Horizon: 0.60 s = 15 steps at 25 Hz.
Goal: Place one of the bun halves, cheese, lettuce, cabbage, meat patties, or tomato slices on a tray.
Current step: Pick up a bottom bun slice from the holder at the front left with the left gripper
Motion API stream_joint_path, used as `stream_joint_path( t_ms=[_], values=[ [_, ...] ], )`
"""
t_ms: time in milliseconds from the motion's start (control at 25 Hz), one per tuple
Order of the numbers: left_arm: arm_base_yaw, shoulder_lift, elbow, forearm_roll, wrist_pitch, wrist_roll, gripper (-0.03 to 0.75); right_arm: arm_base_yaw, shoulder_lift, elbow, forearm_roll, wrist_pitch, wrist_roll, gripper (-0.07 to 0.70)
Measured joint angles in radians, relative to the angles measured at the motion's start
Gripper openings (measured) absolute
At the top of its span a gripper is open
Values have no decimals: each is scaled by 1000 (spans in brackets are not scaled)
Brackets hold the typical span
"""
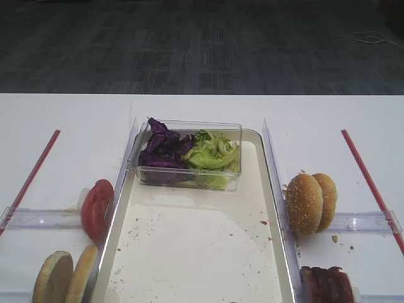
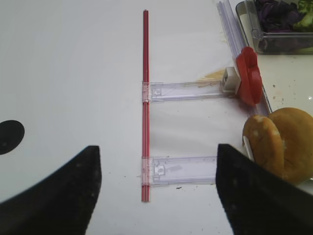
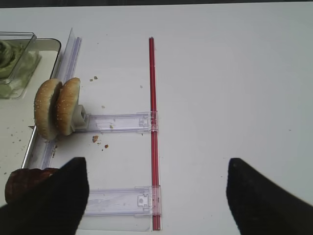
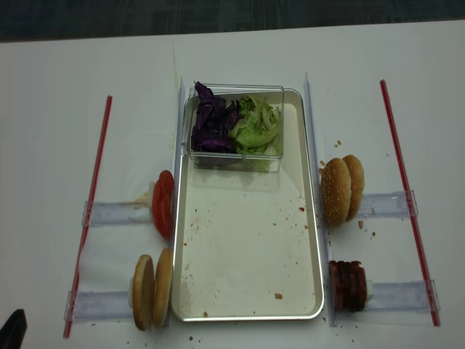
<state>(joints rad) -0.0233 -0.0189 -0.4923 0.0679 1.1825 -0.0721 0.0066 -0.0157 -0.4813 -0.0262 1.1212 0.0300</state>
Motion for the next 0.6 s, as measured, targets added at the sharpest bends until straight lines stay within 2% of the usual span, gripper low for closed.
stream_joint_path(
  t_ms=[600],
  values=[
    [0,0,0,0,0,0,491,0,0,0,0,0,0,608]
  ],
)
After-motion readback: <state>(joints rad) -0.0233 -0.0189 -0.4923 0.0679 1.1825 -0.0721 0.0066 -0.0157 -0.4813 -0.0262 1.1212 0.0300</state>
